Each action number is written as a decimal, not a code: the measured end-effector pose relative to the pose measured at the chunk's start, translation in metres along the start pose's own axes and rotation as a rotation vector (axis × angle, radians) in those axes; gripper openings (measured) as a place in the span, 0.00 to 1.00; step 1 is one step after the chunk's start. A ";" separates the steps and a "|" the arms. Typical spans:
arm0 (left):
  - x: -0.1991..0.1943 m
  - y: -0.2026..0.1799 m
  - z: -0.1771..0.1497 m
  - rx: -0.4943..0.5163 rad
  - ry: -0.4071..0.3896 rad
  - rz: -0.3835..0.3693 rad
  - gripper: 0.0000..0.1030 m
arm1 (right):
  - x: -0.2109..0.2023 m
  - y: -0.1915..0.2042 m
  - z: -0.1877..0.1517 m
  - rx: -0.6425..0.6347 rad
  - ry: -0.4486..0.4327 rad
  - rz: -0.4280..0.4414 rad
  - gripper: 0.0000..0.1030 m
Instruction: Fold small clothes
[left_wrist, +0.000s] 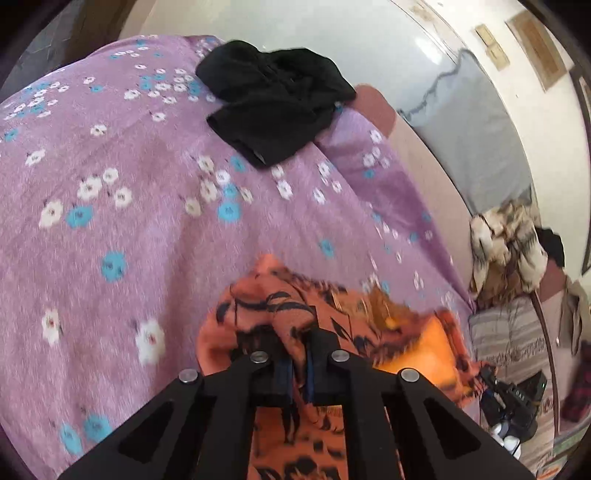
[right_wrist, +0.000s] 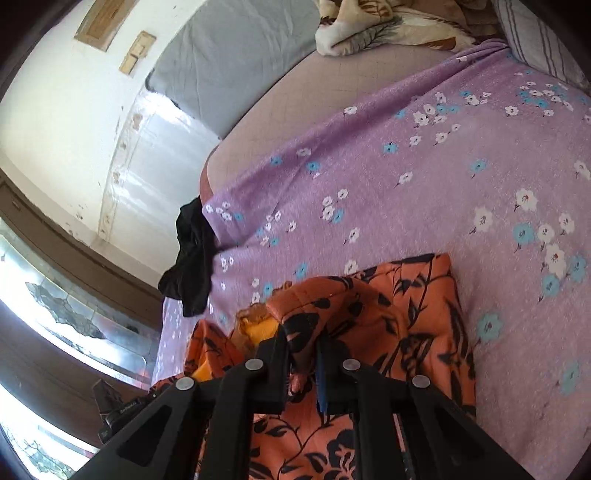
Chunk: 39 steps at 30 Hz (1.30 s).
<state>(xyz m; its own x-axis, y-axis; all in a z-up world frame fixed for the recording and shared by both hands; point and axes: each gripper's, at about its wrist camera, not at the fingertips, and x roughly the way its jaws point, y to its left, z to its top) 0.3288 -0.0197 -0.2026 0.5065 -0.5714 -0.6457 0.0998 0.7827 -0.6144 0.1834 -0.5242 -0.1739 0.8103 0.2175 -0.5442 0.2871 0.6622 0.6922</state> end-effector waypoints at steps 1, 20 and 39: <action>0.004 0.004 0.008 -0.027 -0.006 -0.006 0.05 | 0.005 -0.003 0.008 0.009 -0.011 0.001 0.11; -0.005 0.017 0.038 -0.242 -0.199 0.004 0.59 | 0.015 -0.081 0.066 0.329 -0.064 0.059 0.30; 0.010 -0.026 -0.077 0.172 0.079 0.413 0.71 | 0.138 0.148 -0.106 -0.438 0.411 -0.104 0.47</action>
<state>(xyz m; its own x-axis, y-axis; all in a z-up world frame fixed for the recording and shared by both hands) 0.2658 -0.0645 -0.2282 0.4677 -0.2144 -0.8575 0.0472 0.9748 -0.2180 0.2840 -0.3207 -0.1972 0.5004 0.3374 -0.7973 0.0466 0.9091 0.4140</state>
